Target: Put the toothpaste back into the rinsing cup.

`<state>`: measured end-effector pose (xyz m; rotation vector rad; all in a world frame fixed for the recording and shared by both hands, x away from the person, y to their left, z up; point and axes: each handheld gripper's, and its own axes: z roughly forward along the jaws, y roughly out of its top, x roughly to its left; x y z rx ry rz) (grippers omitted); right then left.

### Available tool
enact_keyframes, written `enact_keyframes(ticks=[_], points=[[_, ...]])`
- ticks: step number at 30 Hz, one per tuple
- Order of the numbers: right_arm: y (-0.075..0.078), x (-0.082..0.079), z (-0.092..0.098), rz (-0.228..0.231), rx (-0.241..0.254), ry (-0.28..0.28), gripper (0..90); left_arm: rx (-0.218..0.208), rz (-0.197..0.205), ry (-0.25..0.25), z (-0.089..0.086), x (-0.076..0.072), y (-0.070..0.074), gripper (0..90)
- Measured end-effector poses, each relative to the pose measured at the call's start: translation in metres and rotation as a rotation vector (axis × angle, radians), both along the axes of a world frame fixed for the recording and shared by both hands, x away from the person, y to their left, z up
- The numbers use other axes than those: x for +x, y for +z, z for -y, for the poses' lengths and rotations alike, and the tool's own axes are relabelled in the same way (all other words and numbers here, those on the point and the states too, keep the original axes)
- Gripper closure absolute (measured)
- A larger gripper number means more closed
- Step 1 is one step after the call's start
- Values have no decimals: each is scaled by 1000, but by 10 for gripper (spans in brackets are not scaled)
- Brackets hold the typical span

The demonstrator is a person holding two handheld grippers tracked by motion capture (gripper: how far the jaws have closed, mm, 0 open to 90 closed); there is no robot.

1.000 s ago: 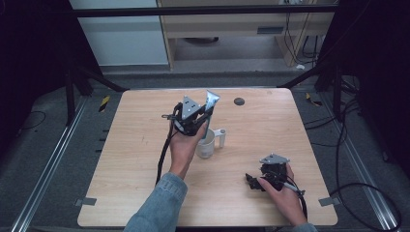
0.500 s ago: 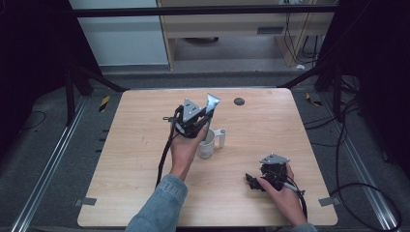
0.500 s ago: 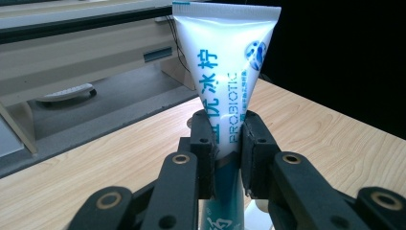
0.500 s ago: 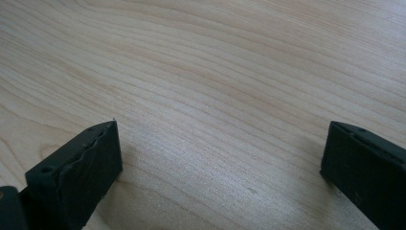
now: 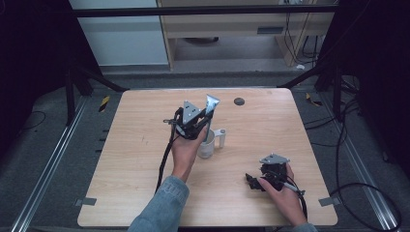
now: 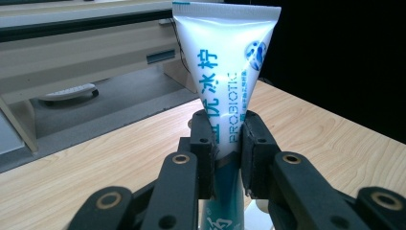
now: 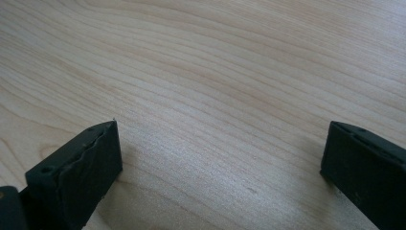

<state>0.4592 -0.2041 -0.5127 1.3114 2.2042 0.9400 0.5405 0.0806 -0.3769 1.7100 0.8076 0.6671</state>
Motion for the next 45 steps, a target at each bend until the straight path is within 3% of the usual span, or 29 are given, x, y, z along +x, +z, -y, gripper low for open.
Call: enact_keyframes(ticks=[45], points=[[0,0,0,0,2,-1,4,-17,-29,15,-6,-2,-35,770]])
